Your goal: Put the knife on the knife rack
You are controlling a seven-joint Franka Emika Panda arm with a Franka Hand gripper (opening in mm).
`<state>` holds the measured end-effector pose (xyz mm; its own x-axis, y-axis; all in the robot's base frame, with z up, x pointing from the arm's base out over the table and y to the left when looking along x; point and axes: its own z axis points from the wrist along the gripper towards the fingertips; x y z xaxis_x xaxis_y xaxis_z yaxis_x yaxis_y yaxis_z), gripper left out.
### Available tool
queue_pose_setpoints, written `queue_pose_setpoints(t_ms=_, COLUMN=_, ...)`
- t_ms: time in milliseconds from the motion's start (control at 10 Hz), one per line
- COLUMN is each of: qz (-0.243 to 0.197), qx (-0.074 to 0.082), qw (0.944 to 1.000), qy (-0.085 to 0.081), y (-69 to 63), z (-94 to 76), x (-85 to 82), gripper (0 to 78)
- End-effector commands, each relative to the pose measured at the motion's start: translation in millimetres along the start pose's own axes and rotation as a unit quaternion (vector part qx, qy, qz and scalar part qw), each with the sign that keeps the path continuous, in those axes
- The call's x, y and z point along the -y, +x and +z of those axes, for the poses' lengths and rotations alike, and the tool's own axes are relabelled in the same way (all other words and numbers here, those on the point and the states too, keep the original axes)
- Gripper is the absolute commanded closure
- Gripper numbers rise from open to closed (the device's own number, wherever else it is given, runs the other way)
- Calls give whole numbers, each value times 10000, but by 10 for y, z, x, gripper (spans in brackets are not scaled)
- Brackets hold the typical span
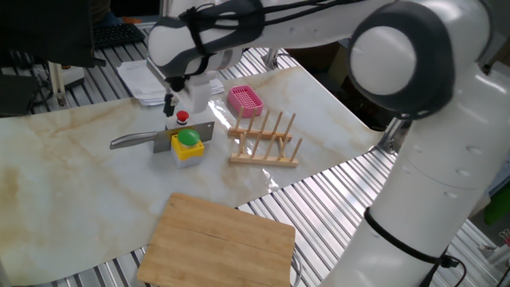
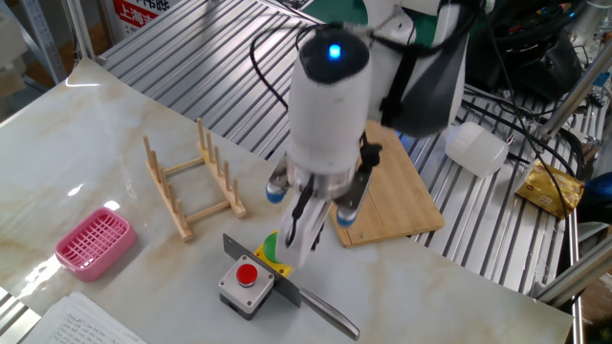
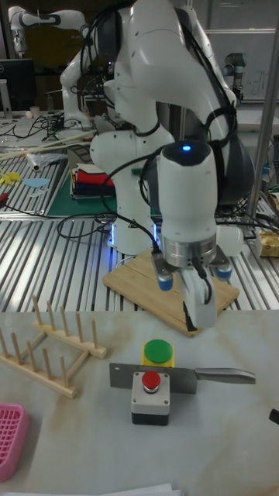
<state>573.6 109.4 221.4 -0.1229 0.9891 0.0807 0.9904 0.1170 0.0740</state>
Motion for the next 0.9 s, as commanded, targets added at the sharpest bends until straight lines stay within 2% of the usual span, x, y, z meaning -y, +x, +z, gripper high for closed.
queue_pose_setpoints(t_ms=100, qz=84, qx=86, qw=9999, qy=-11, y=-3, z=81, x=-67, gripper=776)
queue_pose_setpoints(t_ms=900, qz=174, qx=266, qw=9995, qy=-24, y=22, z=368, x=-168, gripper=776)
